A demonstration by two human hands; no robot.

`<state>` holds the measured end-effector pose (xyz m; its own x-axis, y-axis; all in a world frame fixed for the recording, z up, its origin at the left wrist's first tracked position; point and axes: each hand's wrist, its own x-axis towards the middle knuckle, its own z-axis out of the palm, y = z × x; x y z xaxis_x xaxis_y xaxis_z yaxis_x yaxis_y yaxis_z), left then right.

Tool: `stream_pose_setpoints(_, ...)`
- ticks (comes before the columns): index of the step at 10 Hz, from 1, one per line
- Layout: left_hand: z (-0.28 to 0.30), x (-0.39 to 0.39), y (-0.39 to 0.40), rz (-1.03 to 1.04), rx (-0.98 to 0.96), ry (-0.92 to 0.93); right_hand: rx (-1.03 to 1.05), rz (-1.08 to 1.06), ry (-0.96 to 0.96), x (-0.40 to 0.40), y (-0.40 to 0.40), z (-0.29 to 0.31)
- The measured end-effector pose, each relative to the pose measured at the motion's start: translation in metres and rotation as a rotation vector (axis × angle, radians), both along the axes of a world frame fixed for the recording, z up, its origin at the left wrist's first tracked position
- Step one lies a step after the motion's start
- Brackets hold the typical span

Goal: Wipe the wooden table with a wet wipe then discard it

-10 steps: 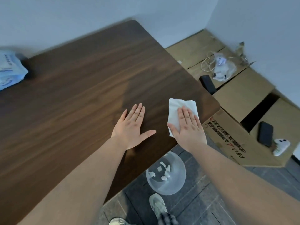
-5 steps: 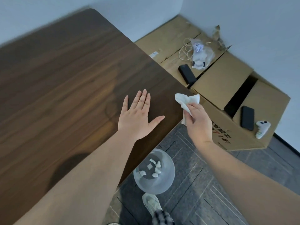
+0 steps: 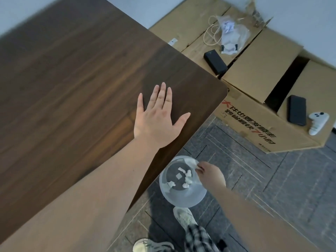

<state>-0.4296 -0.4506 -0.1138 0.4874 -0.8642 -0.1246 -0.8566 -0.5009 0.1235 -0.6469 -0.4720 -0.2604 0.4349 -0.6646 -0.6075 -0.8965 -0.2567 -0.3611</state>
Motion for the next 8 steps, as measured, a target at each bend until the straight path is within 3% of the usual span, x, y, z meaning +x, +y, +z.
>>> stream_pose_setpoints(4,-0.005,-0.005,0.001,0.004,-0.076,-0.075,0.275,-0.106,0.023,-0.004,0.044,-0.111)
stream_pose_setpoints(8,0.001,-0.003,0.000,-0.005,0.036,0.003,0.228,0.049,-0.050,-0.005,0.016,-0.054)
